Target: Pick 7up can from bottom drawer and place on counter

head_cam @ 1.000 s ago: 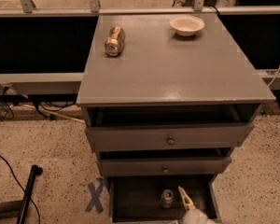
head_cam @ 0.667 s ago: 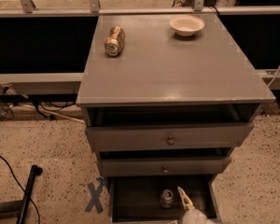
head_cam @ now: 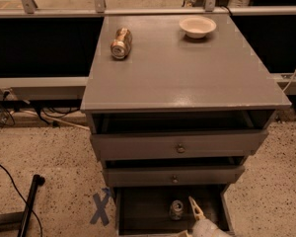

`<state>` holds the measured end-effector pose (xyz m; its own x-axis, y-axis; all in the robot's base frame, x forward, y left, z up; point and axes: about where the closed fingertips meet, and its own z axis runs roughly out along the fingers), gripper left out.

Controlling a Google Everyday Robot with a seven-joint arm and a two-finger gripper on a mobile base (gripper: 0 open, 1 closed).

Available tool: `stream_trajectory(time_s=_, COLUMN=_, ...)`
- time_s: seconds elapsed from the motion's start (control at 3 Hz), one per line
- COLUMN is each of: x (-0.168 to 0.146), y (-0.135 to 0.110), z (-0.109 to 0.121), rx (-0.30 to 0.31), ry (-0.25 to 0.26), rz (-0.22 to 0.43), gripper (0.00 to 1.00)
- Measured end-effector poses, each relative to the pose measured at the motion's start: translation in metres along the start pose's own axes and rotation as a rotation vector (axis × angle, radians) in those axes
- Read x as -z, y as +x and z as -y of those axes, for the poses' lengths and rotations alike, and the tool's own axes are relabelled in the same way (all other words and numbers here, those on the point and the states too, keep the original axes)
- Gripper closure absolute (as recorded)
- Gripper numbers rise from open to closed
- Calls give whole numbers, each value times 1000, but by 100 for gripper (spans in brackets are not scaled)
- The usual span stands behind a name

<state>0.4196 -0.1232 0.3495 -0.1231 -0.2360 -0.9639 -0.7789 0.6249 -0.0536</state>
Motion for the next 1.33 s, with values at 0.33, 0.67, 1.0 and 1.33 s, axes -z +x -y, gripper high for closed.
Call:
stream_trajectory(time_s=0.33, x=-6, y=26, z=19, rx=2, ry=30, rz=-30, gripper=0)
stream_trajectory(time_s=0.67, x=-19, y=47, z=31, rx=12, ry=58, rz=-75, gripper=0)
stream_trajectory(time_s=1.0, x=-31, y=63, z=43, rx=3, ry=106, rz=-119, gripper=0)
stream_trajectory(time_s=1.33, x=-36, y=81, z=57, rx=-25, ry=149, rz=-162, gripper=0)
